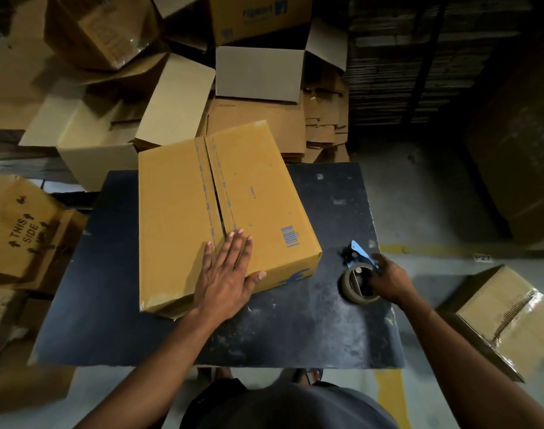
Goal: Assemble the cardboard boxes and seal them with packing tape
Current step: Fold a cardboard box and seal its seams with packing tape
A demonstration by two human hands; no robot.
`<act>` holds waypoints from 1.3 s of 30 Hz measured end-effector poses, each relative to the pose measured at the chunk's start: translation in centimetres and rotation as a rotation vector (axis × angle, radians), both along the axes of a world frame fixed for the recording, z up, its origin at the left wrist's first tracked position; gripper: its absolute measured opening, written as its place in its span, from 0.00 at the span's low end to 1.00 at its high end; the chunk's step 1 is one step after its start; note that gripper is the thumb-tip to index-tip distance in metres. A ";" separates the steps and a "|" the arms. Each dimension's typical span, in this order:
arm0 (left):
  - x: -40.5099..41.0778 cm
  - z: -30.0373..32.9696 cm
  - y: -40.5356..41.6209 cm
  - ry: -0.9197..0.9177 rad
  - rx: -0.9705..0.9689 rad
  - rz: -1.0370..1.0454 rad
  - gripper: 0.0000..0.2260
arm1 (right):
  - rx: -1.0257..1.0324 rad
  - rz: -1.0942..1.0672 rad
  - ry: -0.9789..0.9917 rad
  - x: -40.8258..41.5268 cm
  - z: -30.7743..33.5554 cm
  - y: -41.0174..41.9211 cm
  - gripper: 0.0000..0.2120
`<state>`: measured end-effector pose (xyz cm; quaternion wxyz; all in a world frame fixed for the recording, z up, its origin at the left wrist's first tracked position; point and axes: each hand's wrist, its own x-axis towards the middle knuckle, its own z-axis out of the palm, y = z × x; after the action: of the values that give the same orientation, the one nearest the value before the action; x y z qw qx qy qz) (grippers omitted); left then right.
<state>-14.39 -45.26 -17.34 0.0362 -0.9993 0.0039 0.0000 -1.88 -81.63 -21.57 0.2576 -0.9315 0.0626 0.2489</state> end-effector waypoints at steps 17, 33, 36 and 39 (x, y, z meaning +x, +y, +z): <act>-3.6 6.6 -10.0 0.028 -1.335 0.606 0.30 | 0.358 0.363 -0.350 -7.2 6.1 1.9 0.24; -4.7 11.5 -6.1 0.134 -2.250 1.113 0.24 | 0.082 0.977 -0.657 -7.3 12.0 10.3 0.48; -6.3 11.5 -4.1 0.015 -2.352 1.265 0.17 | 0.198 1.018 -0.519 -6.8 14.1 13.7 0.46; -7.5 11.1 -2.1 -0.165 -2.372 1.360 0.09 | 0.269 1.110 -0.477 -6.5 16.2 18.0 0.42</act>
<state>-21.84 -47.37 -6.22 -0.8404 -0.2326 -0.4875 -0.0446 -8.34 -63.66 -5.37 0.2116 -0.8146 -0.5225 0.1362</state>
